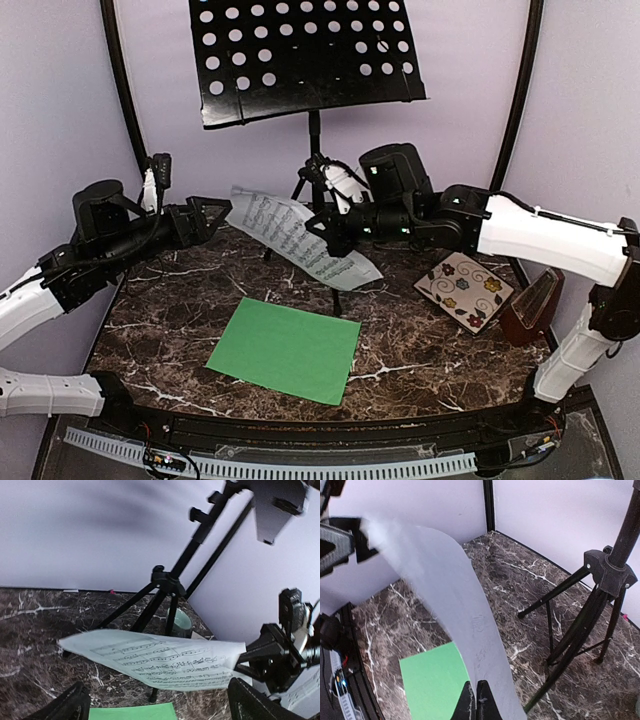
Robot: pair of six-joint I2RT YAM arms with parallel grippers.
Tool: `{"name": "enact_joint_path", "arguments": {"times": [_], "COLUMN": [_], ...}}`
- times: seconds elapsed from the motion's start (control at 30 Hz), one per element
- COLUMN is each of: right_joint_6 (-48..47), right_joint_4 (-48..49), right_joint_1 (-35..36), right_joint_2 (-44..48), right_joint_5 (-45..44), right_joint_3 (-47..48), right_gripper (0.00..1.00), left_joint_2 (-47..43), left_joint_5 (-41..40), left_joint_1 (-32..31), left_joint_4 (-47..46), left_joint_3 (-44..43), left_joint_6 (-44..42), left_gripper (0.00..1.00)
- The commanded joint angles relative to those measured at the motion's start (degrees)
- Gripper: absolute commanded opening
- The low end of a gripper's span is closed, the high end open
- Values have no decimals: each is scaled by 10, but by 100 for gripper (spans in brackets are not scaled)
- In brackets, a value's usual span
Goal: Set up the instrument practice props
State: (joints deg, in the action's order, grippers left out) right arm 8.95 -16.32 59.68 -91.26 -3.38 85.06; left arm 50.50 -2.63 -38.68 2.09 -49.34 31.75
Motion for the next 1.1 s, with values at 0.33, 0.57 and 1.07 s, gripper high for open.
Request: {"name": "enact_joint_path", "arguments": {"times": [0.33, 0.57, 1.07], "right_joint_6": [-180, -242, -257], "right_joint_4": [-258, -338, -382], "right_joint_1": [0, 36, 83], "right_joint_2": [32, 17, -19], "right_joint_5": [30, 18, -15], "right_joint_3": [51, 77, 131], "right_gripper": [0, 0, 0], "left_joint_2": [52, 71, 195], "left_joint_5": [349, 350, 262], "left_joint_1": [-4, -11, -117], "left_joint_4": [187, 275, 390], "left_joint_3": [-122, -167, -243], "left_joint_6": [-437, -568, -655], "left_gripper": [91, 89, 49]}}
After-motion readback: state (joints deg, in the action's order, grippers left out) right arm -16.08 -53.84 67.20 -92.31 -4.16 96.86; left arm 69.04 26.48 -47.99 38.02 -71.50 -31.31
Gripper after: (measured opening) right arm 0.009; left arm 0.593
